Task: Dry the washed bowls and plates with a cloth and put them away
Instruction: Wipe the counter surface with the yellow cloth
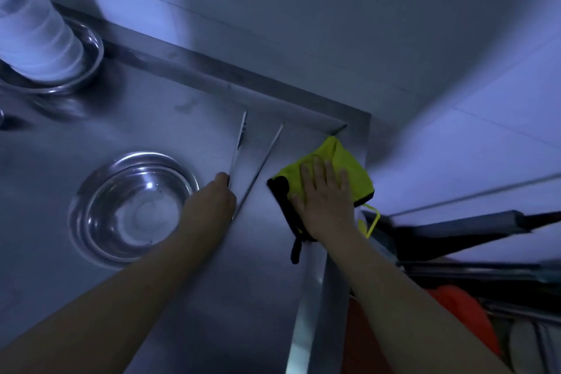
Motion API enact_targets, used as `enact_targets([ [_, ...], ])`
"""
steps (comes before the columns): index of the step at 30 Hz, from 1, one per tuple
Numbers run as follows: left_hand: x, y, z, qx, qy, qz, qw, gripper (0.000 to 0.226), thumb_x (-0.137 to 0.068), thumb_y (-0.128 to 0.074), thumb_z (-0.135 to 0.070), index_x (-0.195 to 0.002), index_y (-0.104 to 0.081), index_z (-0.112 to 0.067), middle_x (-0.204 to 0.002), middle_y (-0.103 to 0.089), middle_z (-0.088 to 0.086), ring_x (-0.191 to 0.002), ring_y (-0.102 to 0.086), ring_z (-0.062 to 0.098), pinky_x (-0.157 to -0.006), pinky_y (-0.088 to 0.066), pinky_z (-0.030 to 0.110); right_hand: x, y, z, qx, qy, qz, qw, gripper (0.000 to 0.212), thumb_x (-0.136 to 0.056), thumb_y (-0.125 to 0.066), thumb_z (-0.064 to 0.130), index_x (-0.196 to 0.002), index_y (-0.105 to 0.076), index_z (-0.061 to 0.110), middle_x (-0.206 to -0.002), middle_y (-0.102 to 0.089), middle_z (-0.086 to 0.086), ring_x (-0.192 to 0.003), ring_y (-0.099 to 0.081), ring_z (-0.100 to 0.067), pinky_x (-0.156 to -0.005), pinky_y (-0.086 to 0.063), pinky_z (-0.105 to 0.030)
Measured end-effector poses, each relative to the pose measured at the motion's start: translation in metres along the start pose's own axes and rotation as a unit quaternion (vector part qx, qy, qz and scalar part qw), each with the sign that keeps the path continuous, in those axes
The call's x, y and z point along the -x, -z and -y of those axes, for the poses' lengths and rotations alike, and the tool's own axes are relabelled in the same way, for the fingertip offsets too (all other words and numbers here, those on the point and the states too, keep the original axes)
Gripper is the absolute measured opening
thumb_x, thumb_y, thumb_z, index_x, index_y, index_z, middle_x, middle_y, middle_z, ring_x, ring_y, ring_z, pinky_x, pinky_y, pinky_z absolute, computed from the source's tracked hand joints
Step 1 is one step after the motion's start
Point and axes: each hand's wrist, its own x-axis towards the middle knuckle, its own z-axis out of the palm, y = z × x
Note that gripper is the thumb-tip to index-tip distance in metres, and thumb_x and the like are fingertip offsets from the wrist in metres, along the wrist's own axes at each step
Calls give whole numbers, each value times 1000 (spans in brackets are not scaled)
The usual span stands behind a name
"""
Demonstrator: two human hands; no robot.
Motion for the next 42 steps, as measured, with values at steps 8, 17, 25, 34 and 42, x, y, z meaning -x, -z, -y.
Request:
enact_targets([
  [8,28,8,23,15,-105,33,994,11,-94,-44,-20,-91,-43,-9,-87,-62,19,-79,-61,38,-59,-30,32,123,-5,75,-4,-43,14,999,63,-90,-40,46,-142,-44,11,-149,-37,-19,-139,-33,-36,-114,-24,-57],
  [17,76,61,98,44,-59,1,997,34,-93,-37,-27,-122,-51,-14,-105,-65,17,-93,-61,38,-78,-48,41,220,-15,152,-50,15,44,998,66,-82,-42,47,-136,-53,13,-146,-42,-17,-134,-39,-41,-104,-25,-56],
  [25,145,96,171,56,87,-65,992,35,-94,-45,-21,-128,-50,-17,-110,-66,14,-100,-61,36,-83,-45,41,213,0,225,-77,239,51,967,75,-64,-64,57,-132,-56,28,-145,-46,-4,-132,-45,-30,-106,-37,-56],
  [34,182,145,245,92,198,-112,970,34,-94,-44,-19,-128,-49,-17,-72,-58,3,-68,-57,24,-68,-46,37,202,-1,249,-51,173,87,980,106,-66,-47,75,-138,-45,-2,-147,-36,-25,-138,-29,-44,-106,-16,-60],
  [42,136,194,304,95,181,-98,974,34,-95,-42,-23,-129,-49,-22,-85,-65,7,-77,-62,30,-72,-49,40,150,17,381,-115,98,40,988,99,-75,-41,71,-141,-40,-4,-149,-31,-27,-141,-19,-46,-108,-17,-65],
])
